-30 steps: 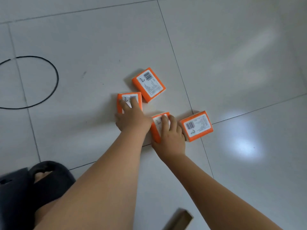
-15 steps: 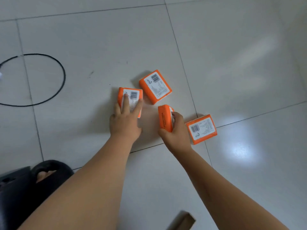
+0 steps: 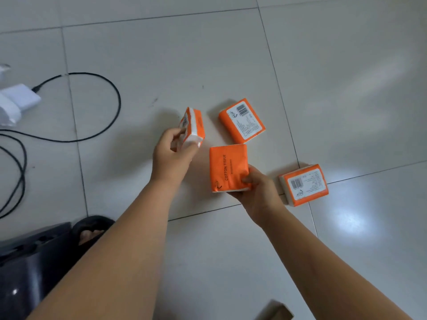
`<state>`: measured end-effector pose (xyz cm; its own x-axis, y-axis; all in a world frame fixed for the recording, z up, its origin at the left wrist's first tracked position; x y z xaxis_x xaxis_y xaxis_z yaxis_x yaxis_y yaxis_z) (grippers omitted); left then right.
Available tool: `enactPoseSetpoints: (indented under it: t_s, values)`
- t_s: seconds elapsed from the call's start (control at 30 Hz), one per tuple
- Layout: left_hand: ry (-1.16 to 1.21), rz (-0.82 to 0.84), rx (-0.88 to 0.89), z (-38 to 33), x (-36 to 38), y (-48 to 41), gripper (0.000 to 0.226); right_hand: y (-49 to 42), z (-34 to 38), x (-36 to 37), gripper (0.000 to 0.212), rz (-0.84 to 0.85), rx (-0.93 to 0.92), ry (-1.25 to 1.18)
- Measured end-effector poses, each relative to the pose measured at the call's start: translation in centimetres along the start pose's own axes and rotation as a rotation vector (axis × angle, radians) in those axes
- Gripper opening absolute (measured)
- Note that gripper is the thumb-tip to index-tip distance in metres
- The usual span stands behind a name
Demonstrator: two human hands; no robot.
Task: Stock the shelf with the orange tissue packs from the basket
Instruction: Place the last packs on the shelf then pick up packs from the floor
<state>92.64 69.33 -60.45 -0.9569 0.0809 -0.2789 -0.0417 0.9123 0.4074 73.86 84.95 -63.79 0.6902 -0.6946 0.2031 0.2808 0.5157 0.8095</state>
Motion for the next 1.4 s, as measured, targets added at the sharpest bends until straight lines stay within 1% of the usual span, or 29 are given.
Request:
enactPoseSetpoints:
  t_s: [0.03,0.07,0.13,0.2,0.27,0.33,0.4,0.5,0.6,0.67,0.73,0.83,0.87,0.97,1.07,1.1,1.17,1.2,1.27,1.33,1.4]
  values:
    - [0.054,0.009,-0.024,-0.2,-0.5,0.0,0.018,0.1,0.1,0.3,0.056,0.008,0.000,-0.013]
    - [0.097,0.016,-0.045,-0.5,-0.9,-0.1,0.013,0.2,0.1,0.4,0.054,0.010,0.002,-0.020]
    - [0.245,0.009,-0.152,-0.8,-1.7,-0.4,0.018,0.7,0.5,1.0,0.049,0.027,0.002,-0.035]
    - [0.449,-0.008,-0.285,-1.5,-2.4,-0.5,0.024,1.7,1.1,2.2,0.050,0.087,0.000,-0.058]
    - [0.564,-0.050,-0.334,-2.9,-4.0,-0.3,0.023,3.1,2.2,4.1,0.060,0.162,-0.020,-0.078]
    - [0.605,-0.105,-0.333,-4.7,-6.6,0.6,0.027,5.0,3.8,6.6,0.079,0.255,-0.064,-0.091]
    - [0.638,-0.190,-0.312,-6.8,-9.8,1.8,0.032,7.3,5.4,9.7,0.091,0.358,-0.121,-0.067]
    - [0.643,-0.287,-0.260,-10.9,-14.8,4.5,0.040,11.0,7.7,13.7,0.095,0.437,-0.172,-0.072]
    - [0.655,-0.339,-0.154,-15.9,-19.1,8.8,0.049,15.3,9.3,17.4,0.087,0.547,-0.197,-0.121]
    - [0.770,-0.377,-0.086,-18.7,-21.4,12.5,0.051,18.5,9.8,19.6,0.077,0.612,-0.190,-0.155]
    - [0.852,-0.376,-0.036,-20.8,-23.0,16.6,0.052,22.0,9.7,21.5,0.067,0.672,-0.183,-0.187]
    - [0.829,-0.359,0.022,-23.2,-25.5,22.7,0.050,27.8,9.0,23.8,0.045,0.752,-0.133,-0.206]
    - [0.802,-0.376,0.044,-23.9,-26.7,24.7,0.051,29.8,8.7,24.4,0.042,0.784,-0.121,-0.194]
    - [0.738,-0.477,0.122,-25.7,-31.0,30.9,0.062,35.3,7.6,25.8,0.049,0.877,-0.093,-0.148]
    - [0.769,-0.597,0.198,-25.6,-35.4,37.6,0.058,41.0,6.4,26.9,0.043,1.005,-0.078,-0.120]
    - [0.796,-0.630,0.218,-25.1,-36.7,39.7,0.055,43.1,6.1,27.2,0.045,1.046,-0.072,-0.105]
    - [0.864,-0.686,0.248,-24.2,-38.8,43.8,0.050,47.2,5.1,27.7,0.062,1.126,-0.074,-0.039]
    - [0.895,-0.720,0.267,-23.7,-39.8,45.8,0.049,49.2,4.5,28.1,0.067,1.170,-0.093,0.011]
    - [0.939,-0.802,0.300,-22.9,-41.6,49.8,0.043,52.9,3.0,28.8,0.069,1.238,-0.131,0.097]
    - [0.931,-0.888,0.333,-22.3,-43.5,53.8,0.033,56.0,1.1,29.6,0.077,1.261,-0.136,0.131]
    - [0.907,-0.969,0.367,-21.1,-45.4,57.7,0.033,58.9,-1.2,30.4,0.090,1.274,-0.135,0.151]
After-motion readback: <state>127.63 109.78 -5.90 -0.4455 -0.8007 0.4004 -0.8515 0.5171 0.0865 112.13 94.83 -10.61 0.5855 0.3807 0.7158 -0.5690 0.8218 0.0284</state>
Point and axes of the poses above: each hand's wrist, its own y-axis away from the middle knuckle, its own x-axis out of the palm, z = x × y, the point moved 10 cm from there along -y, towards the middle knuckle, and after that the axes turned 5 degrees about -z, right-handed, at the moved point
